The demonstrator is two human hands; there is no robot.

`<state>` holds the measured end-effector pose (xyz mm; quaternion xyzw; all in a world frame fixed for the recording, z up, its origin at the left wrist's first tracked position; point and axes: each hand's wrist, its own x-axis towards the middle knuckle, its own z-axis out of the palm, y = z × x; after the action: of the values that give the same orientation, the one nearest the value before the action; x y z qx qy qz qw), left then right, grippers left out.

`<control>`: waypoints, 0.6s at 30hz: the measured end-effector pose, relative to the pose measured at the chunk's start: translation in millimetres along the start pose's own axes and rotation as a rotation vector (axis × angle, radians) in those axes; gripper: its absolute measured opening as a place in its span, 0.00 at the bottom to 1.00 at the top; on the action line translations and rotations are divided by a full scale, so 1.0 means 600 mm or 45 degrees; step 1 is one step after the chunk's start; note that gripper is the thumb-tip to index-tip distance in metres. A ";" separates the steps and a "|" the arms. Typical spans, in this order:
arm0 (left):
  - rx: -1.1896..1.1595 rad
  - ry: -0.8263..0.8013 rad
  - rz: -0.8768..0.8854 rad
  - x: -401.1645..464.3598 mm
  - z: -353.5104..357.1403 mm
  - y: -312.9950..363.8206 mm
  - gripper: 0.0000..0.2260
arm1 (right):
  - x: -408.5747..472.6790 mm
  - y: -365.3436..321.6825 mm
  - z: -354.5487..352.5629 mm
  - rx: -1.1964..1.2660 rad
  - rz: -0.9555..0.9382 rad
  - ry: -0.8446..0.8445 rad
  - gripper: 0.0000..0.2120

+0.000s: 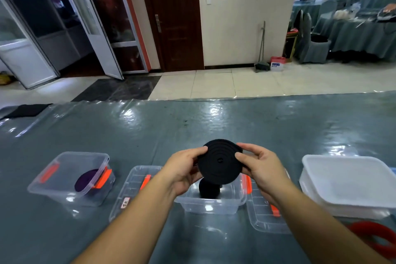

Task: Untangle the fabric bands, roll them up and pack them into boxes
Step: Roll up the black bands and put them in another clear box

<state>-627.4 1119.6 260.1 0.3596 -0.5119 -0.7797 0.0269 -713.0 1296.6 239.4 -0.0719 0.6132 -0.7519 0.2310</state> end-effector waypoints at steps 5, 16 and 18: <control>0.028 -0.014 -0.125 0.050 -0.026 -0.027 0.05 | 0.038 0.055 -0.005 -0.061 0.088 0.036 0.09; 0.205 -0.009 -0.157 0.197 -0.065 -0.060 0.12 | 0.143 0.140 0.016 -0.244 0.343 0.054 0.10; 0.213 -0.002 -0.205 0.222 -0.071 -0.071 0.10 | 0.157 0.154 0.019 -0.302 0.367 0.108 0.10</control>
<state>-687.1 1051.8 145.1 0.3998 -0.5448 -0.7341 -0.0666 -767.5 1232.4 137.3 0.0218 0.7107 -0.6358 0.3004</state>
